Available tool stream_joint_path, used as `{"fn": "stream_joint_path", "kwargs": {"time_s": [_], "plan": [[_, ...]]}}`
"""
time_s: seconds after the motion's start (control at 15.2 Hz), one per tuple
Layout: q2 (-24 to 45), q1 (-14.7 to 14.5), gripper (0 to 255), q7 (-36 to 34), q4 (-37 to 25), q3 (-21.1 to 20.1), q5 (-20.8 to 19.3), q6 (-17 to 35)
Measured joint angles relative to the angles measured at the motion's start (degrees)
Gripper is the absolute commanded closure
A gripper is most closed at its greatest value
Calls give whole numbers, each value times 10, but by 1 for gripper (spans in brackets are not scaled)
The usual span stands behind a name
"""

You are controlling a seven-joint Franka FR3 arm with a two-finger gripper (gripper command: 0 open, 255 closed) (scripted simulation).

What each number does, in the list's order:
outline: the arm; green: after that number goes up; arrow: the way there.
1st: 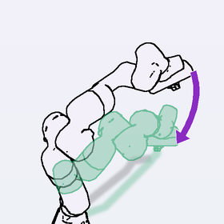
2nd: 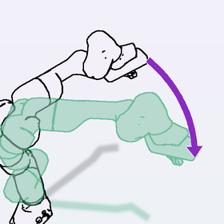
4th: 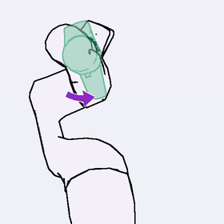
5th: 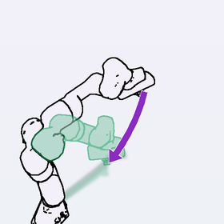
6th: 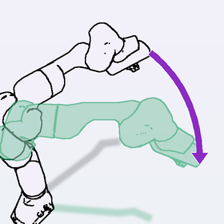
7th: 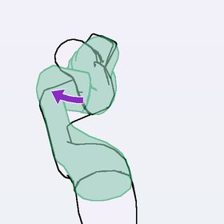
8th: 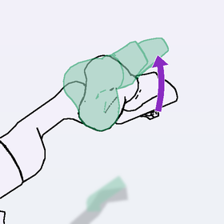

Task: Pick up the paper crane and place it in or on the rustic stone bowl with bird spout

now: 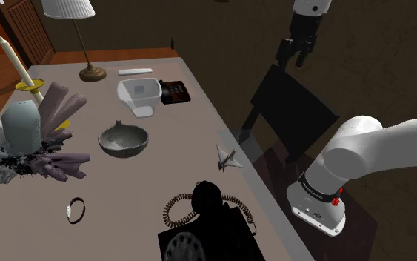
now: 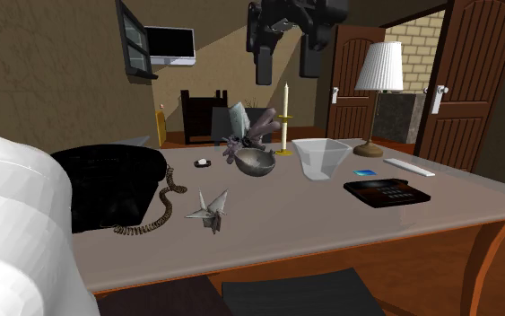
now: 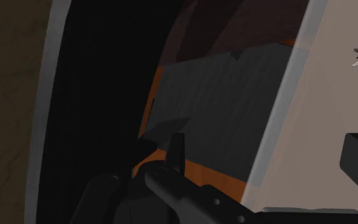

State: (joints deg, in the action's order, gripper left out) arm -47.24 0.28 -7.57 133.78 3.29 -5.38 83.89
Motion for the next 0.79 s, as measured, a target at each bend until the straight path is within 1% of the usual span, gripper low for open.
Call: {"fn": "stream_joint_path", "kwargs": {"time_s": [0.13, 0.26, 0.53, 0.79], "plan": [[-5, 0, 0, -8, 11, -4, 4, 6], [-26, 0, 0, -31, 47, -16, 18, 25], [-59, -5, 0, -90, 121, -50, 55, 76], [-87, -16, 0, -151, 195, -92, 99, 136]]}}
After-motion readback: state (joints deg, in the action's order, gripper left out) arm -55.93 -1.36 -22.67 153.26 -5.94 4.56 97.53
